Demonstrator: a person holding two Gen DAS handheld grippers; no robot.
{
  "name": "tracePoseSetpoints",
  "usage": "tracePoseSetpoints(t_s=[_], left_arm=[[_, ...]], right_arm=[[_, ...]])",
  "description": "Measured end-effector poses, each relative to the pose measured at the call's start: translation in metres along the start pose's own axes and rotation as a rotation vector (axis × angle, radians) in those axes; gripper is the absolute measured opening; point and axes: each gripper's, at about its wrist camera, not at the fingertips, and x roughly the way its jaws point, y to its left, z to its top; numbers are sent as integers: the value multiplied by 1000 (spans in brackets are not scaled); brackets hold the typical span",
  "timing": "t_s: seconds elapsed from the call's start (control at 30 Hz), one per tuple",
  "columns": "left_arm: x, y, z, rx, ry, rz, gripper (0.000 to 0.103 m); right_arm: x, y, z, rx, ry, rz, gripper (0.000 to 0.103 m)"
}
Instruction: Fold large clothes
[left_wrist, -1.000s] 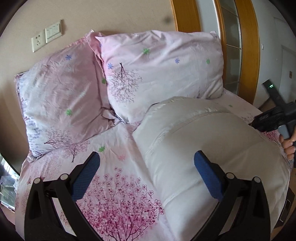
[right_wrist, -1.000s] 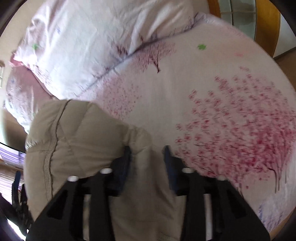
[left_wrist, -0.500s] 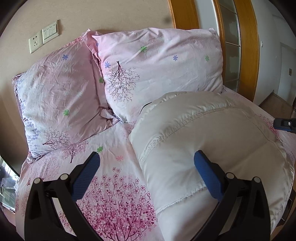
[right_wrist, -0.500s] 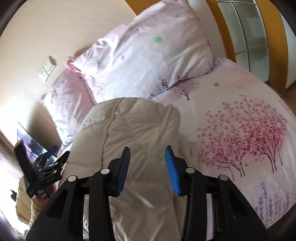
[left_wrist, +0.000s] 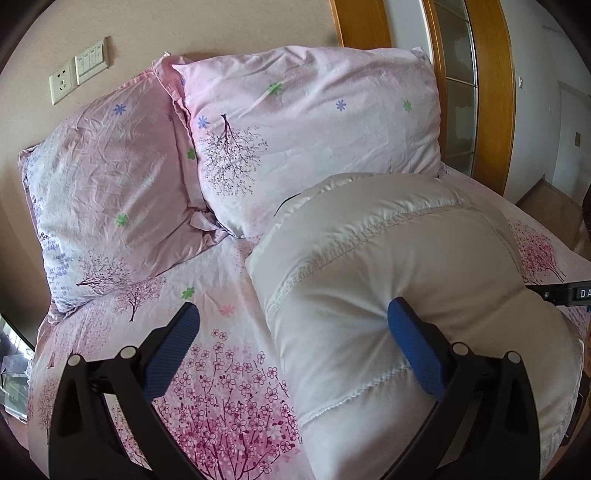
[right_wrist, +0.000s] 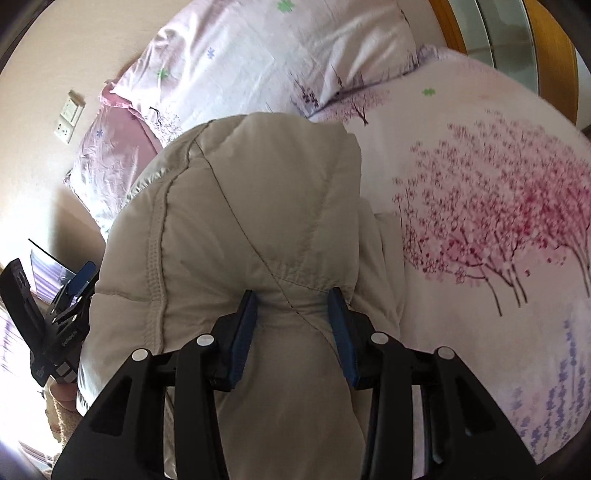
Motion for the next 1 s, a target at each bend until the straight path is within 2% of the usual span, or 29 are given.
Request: tracePoseSetpoints(t_s=[0.23,0.43,0.5,0.53,0.57,0.63,0.7,0.77,0.87,0.93,1.0], left_arm=[[9,-5,-4,6,18,1,101],[1,-2,-6,1,-7,11,101],[-4,2,-6,-9,-14,10,101],[-7,3,-7,-12,-16,9,101],[-8,4,-6,-11,-17,9,101],[-12,6,-6,-8,-19,21,101],[-15,7,-5,-8,-19,20,101],[-18,10,-4,-17,-11,10,101],[-20,14,-4,-42,-1,-20,101],[-19,18,-4,-61,20,-27,101],[-20,23,-4,-86,23,-44,101]], right_arm=[[7,-13,-1,47,8,58,40],[-7,-3,1,30,9,25,43],[-13,0,2,24,5,25,49],[-17,2,3,22,2,28,56],[-21,4,3,17,-2,25,67],[-32,8,4,2,-26,-10,79],[-42,9,7,3,-42,-33,84],[-51,6,11,28,-45,-66,100],[-57,2,16,44,-38,-132,102],[-58,-4,21,63,-5,-194,102],[-56,-12,23,94,54,-213,102]])
